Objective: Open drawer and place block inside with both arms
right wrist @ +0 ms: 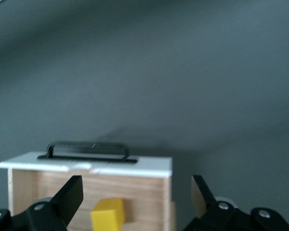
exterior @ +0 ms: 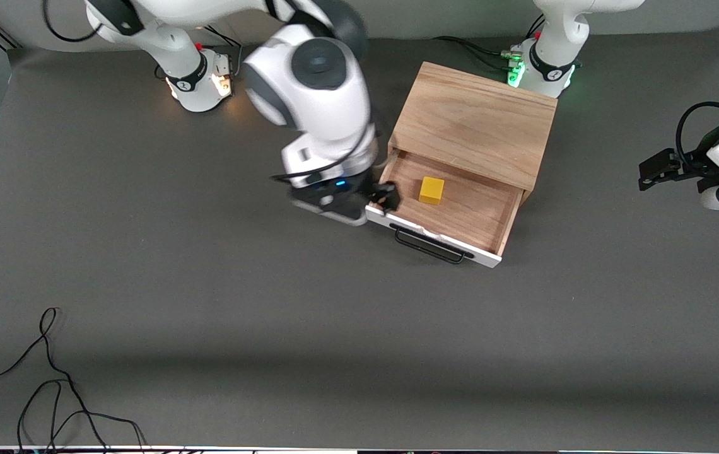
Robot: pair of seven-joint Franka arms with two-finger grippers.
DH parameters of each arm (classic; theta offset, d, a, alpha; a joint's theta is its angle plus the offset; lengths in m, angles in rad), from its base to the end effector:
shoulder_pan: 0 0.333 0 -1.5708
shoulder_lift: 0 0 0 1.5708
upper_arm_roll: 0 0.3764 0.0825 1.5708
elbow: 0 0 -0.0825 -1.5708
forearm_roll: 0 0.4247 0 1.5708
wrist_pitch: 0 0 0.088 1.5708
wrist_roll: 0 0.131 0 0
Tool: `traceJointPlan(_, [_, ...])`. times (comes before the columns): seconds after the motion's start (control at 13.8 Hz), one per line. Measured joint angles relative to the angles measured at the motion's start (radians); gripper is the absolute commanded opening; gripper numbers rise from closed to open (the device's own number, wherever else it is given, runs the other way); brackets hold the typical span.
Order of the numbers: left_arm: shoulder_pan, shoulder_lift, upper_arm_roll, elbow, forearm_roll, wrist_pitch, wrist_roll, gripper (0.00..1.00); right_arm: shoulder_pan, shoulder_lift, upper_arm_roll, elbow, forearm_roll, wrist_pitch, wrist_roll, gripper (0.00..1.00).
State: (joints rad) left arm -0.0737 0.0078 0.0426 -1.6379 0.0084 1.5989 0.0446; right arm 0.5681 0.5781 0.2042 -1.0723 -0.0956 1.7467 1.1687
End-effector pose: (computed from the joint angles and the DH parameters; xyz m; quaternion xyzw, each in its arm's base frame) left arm 0.5966 -0.0176 0.6243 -0.9990 0.0380 0.0234 0.0042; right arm 0.6156 0.5166 0.5354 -0.9763 0.2096 -0.0242 0.0479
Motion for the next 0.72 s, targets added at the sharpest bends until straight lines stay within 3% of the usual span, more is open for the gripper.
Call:
traceJointPlan(0.43, [0.0,0.0,-0.004,0.001,0.0,-0.002,0.0,1.0,-0.322,-0.235,-0.001,-0.201,0.025,-0.043,-0.418,1.0])
traceJointPlan(0.72, [0.0,0.0,-0.005,0.003,0.0,-0.02,0.0,1.0,-0.544,-0.396,-0.003,-0.412,0.072,-0.02,-0.702,1.0])
